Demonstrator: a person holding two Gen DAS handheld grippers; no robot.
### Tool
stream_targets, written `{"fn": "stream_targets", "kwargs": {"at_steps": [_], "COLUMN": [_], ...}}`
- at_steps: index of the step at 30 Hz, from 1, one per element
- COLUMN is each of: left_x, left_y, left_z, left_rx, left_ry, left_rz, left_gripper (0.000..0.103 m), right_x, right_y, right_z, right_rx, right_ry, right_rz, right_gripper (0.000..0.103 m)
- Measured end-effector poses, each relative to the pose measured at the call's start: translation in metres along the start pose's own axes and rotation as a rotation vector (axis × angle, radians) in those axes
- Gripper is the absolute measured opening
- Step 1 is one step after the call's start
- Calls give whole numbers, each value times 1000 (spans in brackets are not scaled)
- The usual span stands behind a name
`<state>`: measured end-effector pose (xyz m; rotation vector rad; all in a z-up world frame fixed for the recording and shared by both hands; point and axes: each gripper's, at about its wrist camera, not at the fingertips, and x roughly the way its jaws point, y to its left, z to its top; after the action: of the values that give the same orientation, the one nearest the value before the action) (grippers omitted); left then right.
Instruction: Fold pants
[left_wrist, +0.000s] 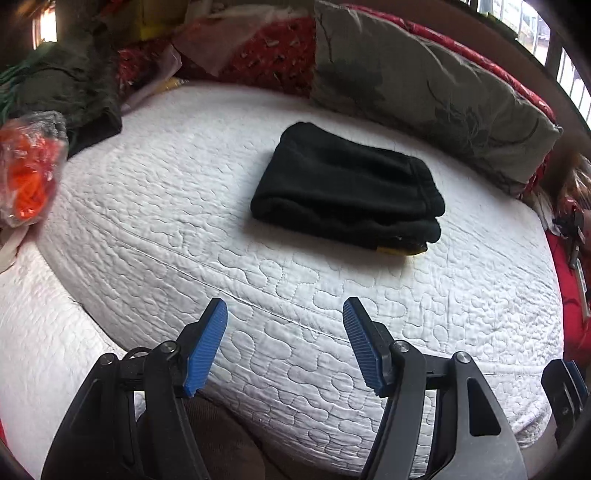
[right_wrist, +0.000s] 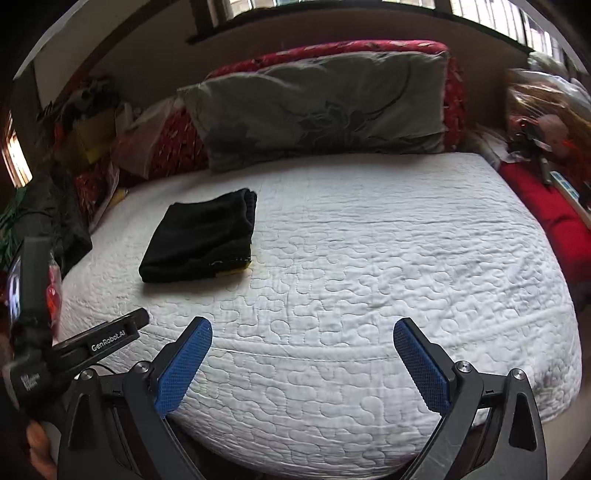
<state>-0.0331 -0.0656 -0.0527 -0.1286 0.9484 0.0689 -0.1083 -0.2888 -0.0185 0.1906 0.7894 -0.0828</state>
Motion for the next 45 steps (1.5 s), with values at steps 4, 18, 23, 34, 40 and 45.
{"fn": "stream_targets", "kwargs": {"at_steps": [4, 18, 23, 34, 40, 45], "left_x": [-10, -17, -14, -12, -16, -21], "left_y": [-14, -31, -30, -31, -31, -32], "left_z": [-1, 6, 11, 14, 17, 20], "left_rx": [91, 188, 191, 216, 212, 227], "left_ry": [-11, -39, -25, -14, -16, -44], "left_rz": [8, 30, 15, -11, -33, -47], "left_gripper": [65, 65, 65, 65, 65, 65], "right_x": [-11, -3, 1, -6, -4, -2], "right_y": [-3, 0, 4, 8, 3, -1], "right_z": [-2, 14, 17, 17, 18, 19], "right_rx": [-2, -36, -60, -135, -125, -104], "right_ry": [-21, -60, -66, -146, -145, -134], "right_rz": [-3, 4, -7, -6, -17, -21], "right_gripper": [100, 100, 100, 100, 100, 100]}}
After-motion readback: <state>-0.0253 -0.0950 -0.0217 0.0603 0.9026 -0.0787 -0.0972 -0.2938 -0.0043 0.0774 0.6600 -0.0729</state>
